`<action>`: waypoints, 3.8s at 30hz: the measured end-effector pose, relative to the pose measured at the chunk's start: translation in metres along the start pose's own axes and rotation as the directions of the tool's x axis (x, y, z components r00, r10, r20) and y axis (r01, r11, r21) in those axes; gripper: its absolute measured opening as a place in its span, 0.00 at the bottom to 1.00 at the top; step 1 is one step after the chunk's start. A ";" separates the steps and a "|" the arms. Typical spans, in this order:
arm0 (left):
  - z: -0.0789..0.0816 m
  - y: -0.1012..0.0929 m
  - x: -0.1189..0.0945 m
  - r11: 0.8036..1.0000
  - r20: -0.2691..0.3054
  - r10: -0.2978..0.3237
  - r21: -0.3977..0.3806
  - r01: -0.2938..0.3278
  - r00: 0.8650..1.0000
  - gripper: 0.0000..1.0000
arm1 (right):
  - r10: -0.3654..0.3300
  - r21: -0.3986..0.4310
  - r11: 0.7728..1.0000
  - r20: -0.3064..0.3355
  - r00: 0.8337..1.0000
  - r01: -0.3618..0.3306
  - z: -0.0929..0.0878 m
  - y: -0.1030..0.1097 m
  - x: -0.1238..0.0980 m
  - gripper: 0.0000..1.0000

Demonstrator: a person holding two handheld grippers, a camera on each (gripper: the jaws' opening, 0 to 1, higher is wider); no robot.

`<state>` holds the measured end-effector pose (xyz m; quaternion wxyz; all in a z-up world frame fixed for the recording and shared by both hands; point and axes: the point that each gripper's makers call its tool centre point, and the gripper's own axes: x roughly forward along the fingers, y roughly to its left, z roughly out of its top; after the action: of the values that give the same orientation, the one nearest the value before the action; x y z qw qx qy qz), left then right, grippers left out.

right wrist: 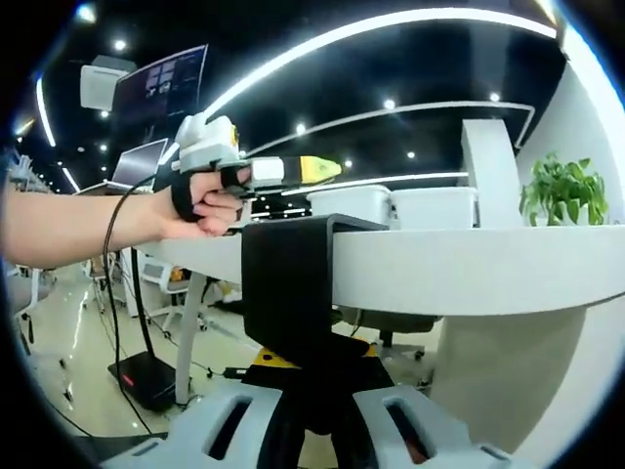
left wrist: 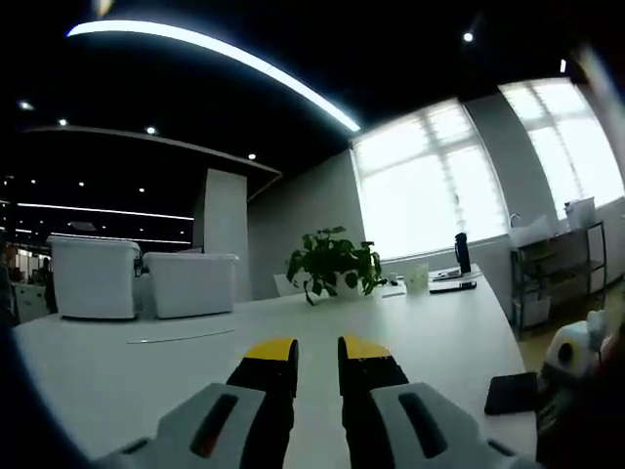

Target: Clamp the fixed fixture on the desktop, loosen the retaining clip, secure it to the edge of the desk, and tighten the retaining clip.

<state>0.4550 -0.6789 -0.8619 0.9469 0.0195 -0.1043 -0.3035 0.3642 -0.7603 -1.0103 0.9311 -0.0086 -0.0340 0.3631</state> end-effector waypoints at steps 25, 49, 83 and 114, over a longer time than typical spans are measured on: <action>-0.003 -0.001 0.001 1.000 -0.015 -0.004 0.017 0.004 1.000 0.17 | 0.011 -0.017 1.000 -0.064 0.998 -0.012 -0.002 0.005 0.009 0.04; 0.064 -0.103 -0.091 0.973 0.254 -0.113 -0.168 0.159 0.961 0.15 | -0.011 -0.036 0.999 -0.075 0.997 0.009 -0.003 0.008 0.003 0.04; -0.024 -0.215 -0.081 0.946 0.068 -0.325 0.028 0.324 0.943 0.16 | -0.089 -0.124 0.989 -0.045 0.995 0.082 0.002 0.001 -0.005 0.11; -0.038 -0.199 -0.077 0.952 0.051 -0.294 -0.075 0.297 0.955 0.17 | -0.153 -0.097 0.984 -0.014 0.988 0.151 -0.007 0.004 -0.014 0.20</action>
<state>0.2879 -0.7974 -0.9334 0.8887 -0.0100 -0.1062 -0.4460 0.3517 -0.7664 -1.0185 0.9549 -0.0544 -0.0421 0.2887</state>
